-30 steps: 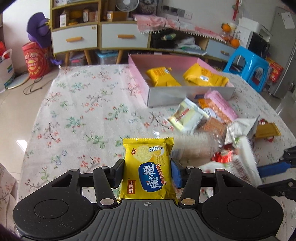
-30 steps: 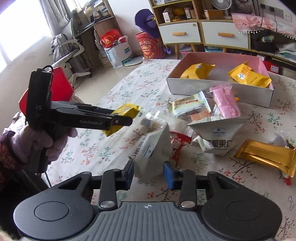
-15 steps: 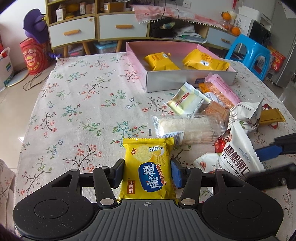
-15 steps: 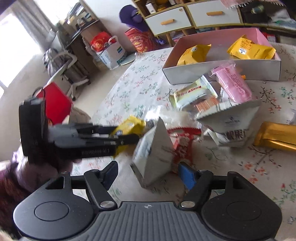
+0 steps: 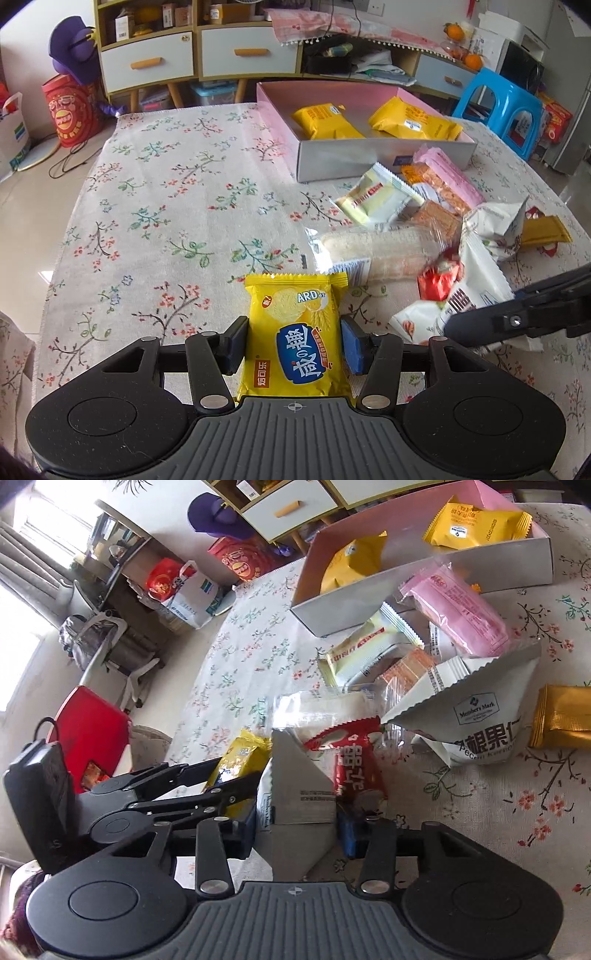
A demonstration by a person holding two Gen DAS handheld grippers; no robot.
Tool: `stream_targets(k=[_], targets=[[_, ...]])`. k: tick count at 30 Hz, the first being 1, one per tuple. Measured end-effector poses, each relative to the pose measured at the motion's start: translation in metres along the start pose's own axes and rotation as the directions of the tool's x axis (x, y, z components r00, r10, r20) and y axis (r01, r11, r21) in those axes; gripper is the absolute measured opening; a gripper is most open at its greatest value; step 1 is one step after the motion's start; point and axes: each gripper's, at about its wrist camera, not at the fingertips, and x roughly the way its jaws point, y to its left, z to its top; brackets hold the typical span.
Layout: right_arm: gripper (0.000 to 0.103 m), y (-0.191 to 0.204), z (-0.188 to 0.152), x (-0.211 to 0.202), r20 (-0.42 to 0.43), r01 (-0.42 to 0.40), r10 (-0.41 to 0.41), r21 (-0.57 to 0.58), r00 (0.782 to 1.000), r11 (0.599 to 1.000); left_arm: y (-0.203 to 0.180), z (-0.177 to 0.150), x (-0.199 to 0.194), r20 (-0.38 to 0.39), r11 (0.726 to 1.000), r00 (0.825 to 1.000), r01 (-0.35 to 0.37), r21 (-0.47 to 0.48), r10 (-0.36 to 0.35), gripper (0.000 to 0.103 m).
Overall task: Organize snacks
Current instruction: 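Carry cracker pack and pecan pack into the pink box and release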
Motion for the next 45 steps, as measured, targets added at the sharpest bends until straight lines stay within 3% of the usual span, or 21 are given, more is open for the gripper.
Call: stream_targets(k=[9,18,24,29,36,45], targets=[[0.029,0.004,0.019,-0.032,0.073,-0.041,0.04,0.017,0.997,0.999,-0.002,0.027,-0.017,0.06,0.999,0.998,0.008,-0.052,-0.005,0.049],[0.029,-0.016,0.07,-0.06,0.229,0.026,-0.046,0.09,0.972,0.996,-0.022,0.073,-0.012,0.129,0.997,0.992,0.024,-0.067,-0.015,0.05],[0.029,-0.041,0.105,-0.068,0.311,0.083,-0.126,0.15,0.942,0.985,-0.038,0.106,0.009,0.145,0.996,0.989,0.044,-0.08,-0.032,0.05],[0.03,-0.064,0.127,-0.065,0.356,0.081,-0.158,0.222,0.921,0.972,-0.054,0.133,0.038,0.138,0.996,0.989,0.058,-0.073,-0.047,0.05],[0.03,-0.087,0.146,-0.054,0.374,0.066,-0.162,0.257,0.913,0.964,-0.075,0.162,0.079,0.128,0.998,0.991,0.051,-0.04,-0.046,0.05],[0.034,-0.107,0.154,-0.051,0.373,0.03,-0.148,0.305,0.916,0.952,-0.088,0.174,0.116,0.13,0.999,0.991,-0.036,0.0,0.035,0.05]])
